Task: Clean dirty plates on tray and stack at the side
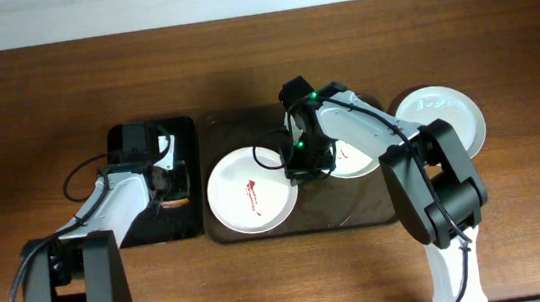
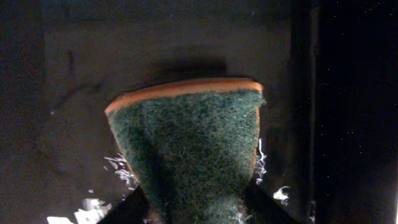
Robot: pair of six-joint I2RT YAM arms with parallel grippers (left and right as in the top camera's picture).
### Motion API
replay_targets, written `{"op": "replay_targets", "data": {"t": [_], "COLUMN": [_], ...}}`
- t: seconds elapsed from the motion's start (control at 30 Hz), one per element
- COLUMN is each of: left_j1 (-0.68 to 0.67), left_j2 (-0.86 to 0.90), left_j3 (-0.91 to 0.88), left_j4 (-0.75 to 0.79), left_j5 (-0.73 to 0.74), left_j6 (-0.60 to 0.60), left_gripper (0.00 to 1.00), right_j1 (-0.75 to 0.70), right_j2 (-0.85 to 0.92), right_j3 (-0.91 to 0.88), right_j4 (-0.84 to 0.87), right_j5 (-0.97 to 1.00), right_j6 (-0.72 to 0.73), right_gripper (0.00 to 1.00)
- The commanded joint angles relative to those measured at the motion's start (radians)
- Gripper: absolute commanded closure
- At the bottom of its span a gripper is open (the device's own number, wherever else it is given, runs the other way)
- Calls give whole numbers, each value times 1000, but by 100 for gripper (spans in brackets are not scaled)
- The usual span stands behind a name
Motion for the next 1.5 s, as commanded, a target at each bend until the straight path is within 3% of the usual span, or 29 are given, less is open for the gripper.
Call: {"op": "replay_targets", "data": {"t": [0.0, 0.07, 0.1, 0.13, 0.17, 0.23, 0.27, 0.37, 0.5, 0.67, 1.07, 1.47], "left_j1": [5, 5, 5, 5, 4, 4, 3, 3, 3, 9, 9, 9], "left_j2": [5, -14, -35, -47, -45, -45, -45, -33, -22, -94, -480, -532], "left_j3": [-2, 29, 42, 43, 43, 42, 42, 42, 42, 84, 85, 84], "left_j4": [-1, -28, -37, -43, -61, -73, -73, -73, -64, -80, -56, -37], "left_j5": [8, 7, -4, -7, -7, 1, 1, 2, 19, 19, 18, 19], "left_j6": [5, 5, 5, 5, 5, 4, 5, 4, 5, 17, 16, 16], "left_gripper": [100, 100, 81, 34, 25, 29, 39, 45, 100, 100, 100, 100], "right_j1": [-6, -6, -6, -6, -6, -6, -6, -6, -6, -6, -6, -6], "right_j2": [0, 0, 0, 0, 0, 0, 0, 0, 0, 0, 0, 0], "right_j3": [-18, -18, -18, -18, -18, -18, -18, -18, -18, -18, -18, -18], "right_j4": [-2, -6, -6, -6, -6, -6, -6, -9, -10, -13, -13, -17], "right_j5": [40, 40, 40, 40, 40, 40, 40, 40, 40, 40, 40, 40], "right_j6": [9, 9, 9, 9, 9, 9, 9, 9, 9, 9, 9, 9], "right_gripper": [96, 96, 96, 96, 96, 96, 96, 96, 96, 96, 96, 96]}}
